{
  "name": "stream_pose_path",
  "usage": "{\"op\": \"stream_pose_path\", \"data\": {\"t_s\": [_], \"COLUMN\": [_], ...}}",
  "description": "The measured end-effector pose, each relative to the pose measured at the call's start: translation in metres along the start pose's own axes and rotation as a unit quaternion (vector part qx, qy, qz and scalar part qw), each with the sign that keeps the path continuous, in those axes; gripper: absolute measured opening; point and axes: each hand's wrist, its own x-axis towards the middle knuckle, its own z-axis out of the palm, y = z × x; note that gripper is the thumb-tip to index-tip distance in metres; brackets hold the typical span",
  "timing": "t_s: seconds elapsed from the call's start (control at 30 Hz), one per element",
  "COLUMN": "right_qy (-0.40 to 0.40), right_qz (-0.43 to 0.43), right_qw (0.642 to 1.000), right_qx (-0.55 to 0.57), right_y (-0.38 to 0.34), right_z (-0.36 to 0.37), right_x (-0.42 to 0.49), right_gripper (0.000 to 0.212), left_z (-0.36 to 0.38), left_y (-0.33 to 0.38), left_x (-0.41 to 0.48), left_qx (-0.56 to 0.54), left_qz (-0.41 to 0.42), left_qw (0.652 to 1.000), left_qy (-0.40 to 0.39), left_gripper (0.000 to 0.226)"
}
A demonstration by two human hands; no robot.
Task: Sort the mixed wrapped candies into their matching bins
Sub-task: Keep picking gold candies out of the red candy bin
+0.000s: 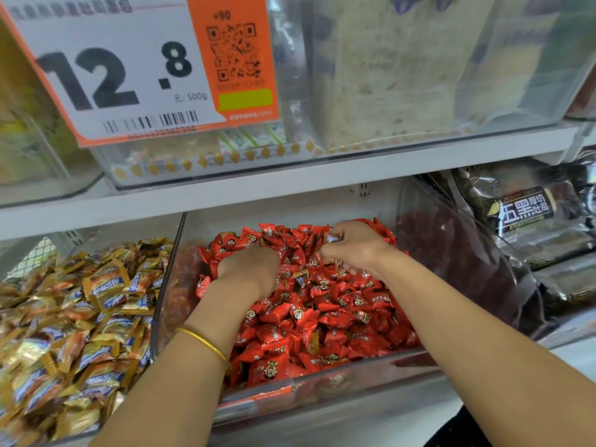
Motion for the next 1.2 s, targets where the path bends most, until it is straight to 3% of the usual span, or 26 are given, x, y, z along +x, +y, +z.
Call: {"op": "stream_pose_path", "data": {"t_s": [0.07, 0.13, 0.27, 0.33, 0.43, 0.6, 0.77, 0.87, 0.93, 1.03, 1.1, 1.2], "right_qy": [-0.006, -0.045, -0.114, -0.083, -0.043, -0.026, -0.05, -0.048, -0.022, 0.032, 0.05, 0.056], "right_qz": [-0.006, -0.034, -0.071, -0.085, -0.098, -0.115, -0.088, -0.069, -0.056, -0.036, -0.01, 0.017], "right_qw": [0.997, 0.997, 0.97, 0.933, 0.892, 0.862, 0.868, 0.891, 0.927, 0.997, 0.994, 0.983], "right_qx": [0.081, 0.043, -0.202, -0.339, -0.439, -0.493, -0.486, -0.445, -0.37, -0.062, 0.101, 0.173], "right_y": [-0.003, -0.008, -0.011, -0.012, -0.015, -0.013, -0.004, -0.003, -0.002, 0.003, 0.002, 0.0], "right_z": [0.0, 0.008, 0.028, 0.034, 0.042, 0.047, 0.043, 0.03, 0.014, -0.008, -0.017, -0.024], "right_x": [-0.003, -0.003, 0.005, 0.007, 0.007, 0.003, 0.004, 0.002, 0.0, -0.008, -0.018, -0.03], "right_gripper": [0.019, 0.027, 0.037, 0.04, 0.033, 0.032, 0.041, 0.04, 0.039, 0.02, 0.018, 0.017], "left_z": [-0.002, -0.005, -0.007, -0.008, -0.008, -0.009, -0.006, -0.002, 0.001, 0.005, 0.005, 0.002], "left_y": [-0.001, -0.003, -0.005, -0.007, -0.008, -0.007, -0.006, -0.006, -0.005, -0.003, -0.001, 0.006], "left_x": [-0.003, -0.005, -0.008, -0.008, -0.007, -0.009, -0.008, -0.006, -0.004, -0.001, 0.001, 0.0], "left_qx": [-0.032, -0.059, -0.093, -0.105, -0.113, -0.145, -0.19, -0.185, -0.156, -0.112, -0.121, -0.184], "left_qz": [0.011, 0.02, 0.022, 0.027, 0.035, 0.06, 0.065, 0.061, 0.061, 0.067, 0.09, 0.135], "left_qw": [0.999, 0.998, 0.995, 0.994, 0.993, 0.987, 0.98, 0.981, 0.986, 0.991, 0.988, 0.97], "left_qy": [-0.01, -0.013, -0.015, -0.017, -0.027, -0.024, -0.009, 0.009, 0.014, 0.007, -0.017, -0.079], "left_gripper": [0.027, 0.028, 0.038, 0.041, 0.047, 0.041, 0.042, 0.029, 0.022, 0.027, 0.028, 0.026]}}
